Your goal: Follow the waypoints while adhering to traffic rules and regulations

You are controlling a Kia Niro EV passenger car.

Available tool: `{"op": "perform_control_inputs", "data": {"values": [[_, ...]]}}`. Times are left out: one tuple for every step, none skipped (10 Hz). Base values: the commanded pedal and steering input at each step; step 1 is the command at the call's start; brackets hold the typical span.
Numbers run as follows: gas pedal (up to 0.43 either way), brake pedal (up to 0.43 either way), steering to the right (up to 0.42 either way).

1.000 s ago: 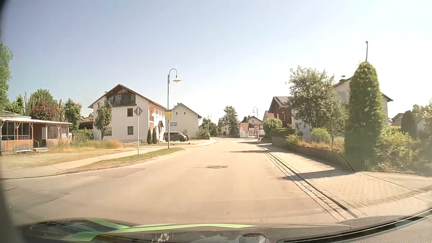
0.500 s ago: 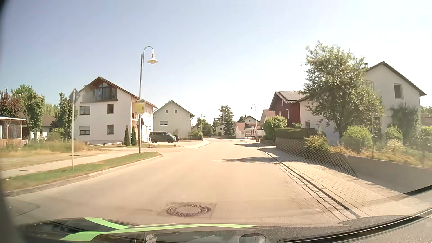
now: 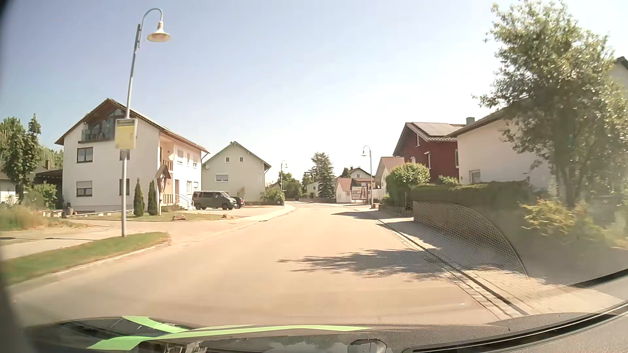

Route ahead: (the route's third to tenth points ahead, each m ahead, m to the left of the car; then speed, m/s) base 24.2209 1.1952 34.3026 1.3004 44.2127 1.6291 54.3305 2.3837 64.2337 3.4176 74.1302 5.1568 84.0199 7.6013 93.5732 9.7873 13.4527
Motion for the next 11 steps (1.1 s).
{"op": "perform_control_inputs", "data": {"values": [[0.130, 0.000, 0.009], [0.130, 0.000, 0.008], [0.130, 0.000, 0.008], [0.138, 0.000, 0.008], [0.138, 0.000, 0.007], [0.138, 0.000, 0.005], [0.138, 0.000, -0.001], [0.138, 0.000, -0.004], [0.138, 0.000, -0.005], [0.138, 0.000, -0.005], [0.138, 0.000, -0.005]]}}
